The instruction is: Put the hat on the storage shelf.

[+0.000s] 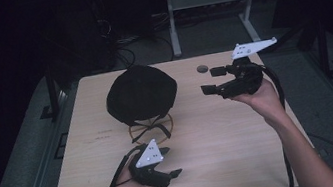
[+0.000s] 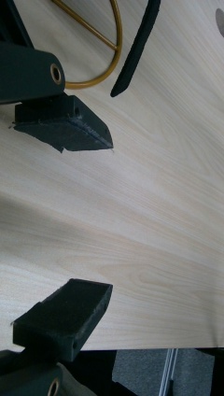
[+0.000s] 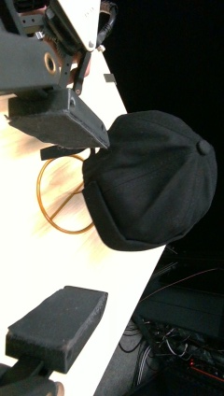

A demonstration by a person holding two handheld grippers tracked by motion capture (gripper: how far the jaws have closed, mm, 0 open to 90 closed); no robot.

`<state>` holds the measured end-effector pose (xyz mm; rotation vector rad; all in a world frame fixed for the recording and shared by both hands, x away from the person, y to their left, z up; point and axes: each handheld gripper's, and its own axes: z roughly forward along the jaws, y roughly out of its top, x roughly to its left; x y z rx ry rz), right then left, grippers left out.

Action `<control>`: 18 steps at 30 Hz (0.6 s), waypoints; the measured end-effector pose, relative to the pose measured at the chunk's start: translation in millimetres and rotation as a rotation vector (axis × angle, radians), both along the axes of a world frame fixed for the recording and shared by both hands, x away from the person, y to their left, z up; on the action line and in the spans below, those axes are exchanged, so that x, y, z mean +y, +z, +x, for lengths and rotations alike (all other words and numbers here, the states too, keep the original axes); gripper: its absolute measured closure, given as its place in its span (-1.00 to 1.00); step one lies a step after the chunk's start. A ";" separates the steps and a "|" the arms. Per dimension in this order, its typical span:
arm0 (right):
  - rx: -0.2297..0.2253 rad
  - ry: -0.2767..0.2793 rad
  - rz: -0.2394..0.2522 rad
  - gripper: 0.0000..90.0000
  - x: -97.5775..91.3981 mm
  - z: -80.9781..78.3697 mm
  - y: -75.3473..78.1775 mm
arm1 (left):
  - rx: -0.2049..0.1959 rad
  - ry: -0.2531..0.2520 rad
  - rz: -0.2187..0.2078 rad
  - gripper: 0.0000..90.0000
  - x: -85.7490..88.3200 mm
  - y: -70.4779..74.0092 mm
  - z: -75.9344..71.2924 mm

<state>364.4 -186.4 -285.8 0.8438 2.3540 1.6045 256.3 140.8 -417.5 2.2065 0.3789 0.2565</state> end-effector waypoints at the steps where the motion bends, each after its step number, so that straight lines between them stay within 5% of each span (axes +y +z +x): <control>1: 0.001 -0.002 0.002 -0.54 -1.2 -0.4 -0.7 | 0.000 -0.001 0.005 -0.44 0.4 0.2 0.1; 18: 0.031 -0.025 0.006 -0.57 -20.8 -9.6 -21.4 | -0.001 0.003 0.008 -0.44 1.7 -0.5 0.7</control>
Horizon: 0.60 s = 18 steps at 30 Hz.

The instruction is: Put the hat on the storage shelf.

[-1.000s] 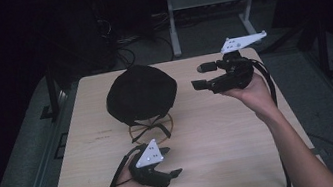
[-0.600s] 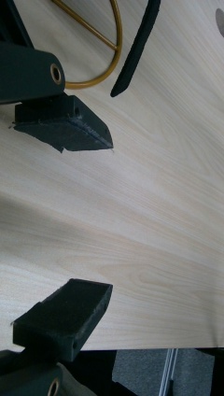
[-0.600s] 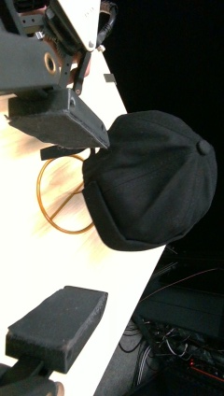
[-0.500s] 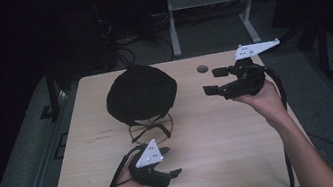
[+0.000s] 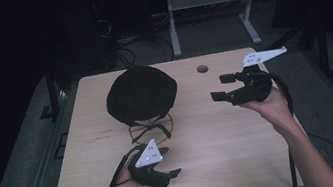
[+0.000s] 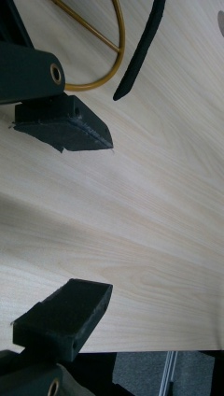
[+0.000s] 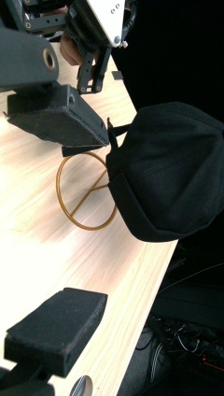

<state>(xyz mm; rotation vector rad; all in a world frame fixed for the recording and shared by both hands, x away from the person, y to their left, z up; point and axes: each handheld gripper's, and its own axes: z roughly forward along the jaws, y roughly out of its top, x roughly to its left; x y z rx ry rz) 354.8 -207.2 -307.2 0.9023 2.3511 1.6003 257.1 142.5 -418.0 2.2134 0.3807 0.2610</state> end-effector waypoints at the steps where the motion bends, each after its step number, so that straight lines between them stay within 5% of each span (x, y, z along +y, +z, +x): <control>1: 0.000 0.000 -0.001 -0.58 -1.0 -0.5 -0.7 | 0.000 0.000 0.000 -0.44 0.0 -0.1 0.0; 18: 0.023 -0.025 -0.008 -0.63 -16.0 -9.9 -19.4 | 0.001 0.000 -0.003 -0.44 -0.3 -1.1 -0.2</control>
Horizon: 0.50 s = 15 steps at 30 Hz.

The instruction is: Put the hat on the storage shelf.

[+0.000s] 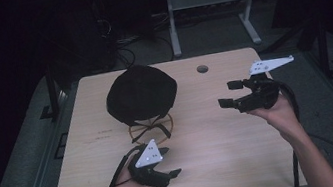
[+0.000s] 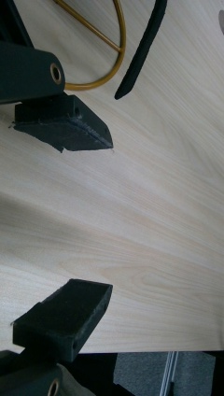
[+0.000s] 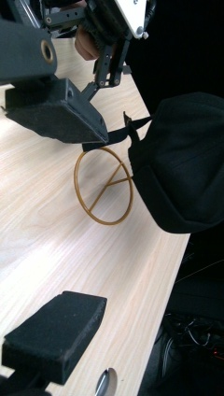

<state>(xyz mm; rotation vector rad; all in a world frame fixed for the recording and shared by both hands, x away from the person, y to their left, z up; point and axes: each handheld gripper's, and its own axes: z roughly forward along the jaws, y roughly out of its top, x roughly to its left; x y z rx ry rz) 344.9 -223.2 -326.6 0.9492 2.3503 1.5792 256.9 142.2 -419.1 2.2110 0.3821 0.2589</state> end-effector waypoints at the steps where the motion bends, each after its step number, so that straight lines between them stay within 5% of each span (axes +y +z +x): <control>1: 0.003 -0.002 0.002 -0.63 -0.9 -0.6 -1.0 | 0.000 0.000 0.001 -0.44 0.0 -0.1 0.0; 15: 0.035 -0.016 -0.005 -0.64 -15.4 -10.4 -20.6 | 0.003 0.004 0.005 -0.45 1.3 -0.5 0.5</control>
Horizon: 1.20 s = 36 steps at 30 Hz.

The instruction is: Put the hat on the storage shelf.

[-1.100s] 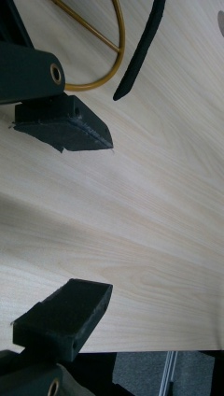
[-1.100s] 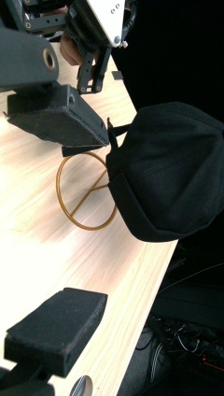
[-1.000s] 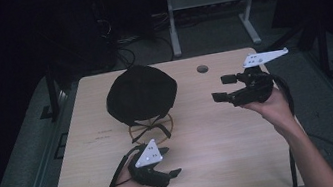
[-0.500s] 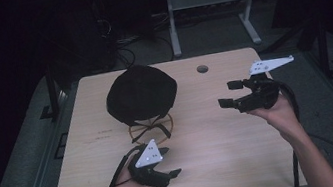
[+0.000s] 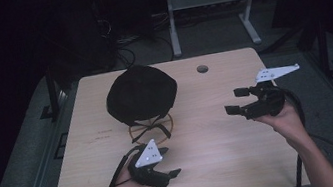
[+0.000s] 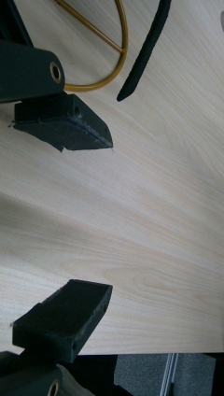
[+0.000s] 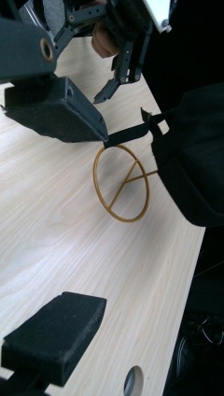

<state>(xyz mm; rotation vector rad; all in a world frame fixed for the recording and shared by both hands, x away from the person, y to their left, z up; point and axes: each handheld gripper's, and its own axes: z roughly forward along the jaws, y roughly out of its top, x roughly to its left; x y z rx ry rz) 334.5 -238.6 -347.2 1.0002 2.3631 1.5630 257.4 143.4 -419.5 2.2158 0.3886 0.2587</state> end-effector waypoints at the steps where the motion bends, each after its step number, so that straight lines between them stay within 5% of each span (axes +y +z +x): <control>1: 0.004 -0.004 0.001 -0.64 -1.2 -0.9 -1.7 | 0.002 0.001 0.001 -0.45 0.0 0.0 0.0; 36: 0.098 -0.065 -0.009 -0.65 -40.4 -31.8 -65.0 | 0.011 0.012 -0.002 -0.46 2.3 -2.8 1.5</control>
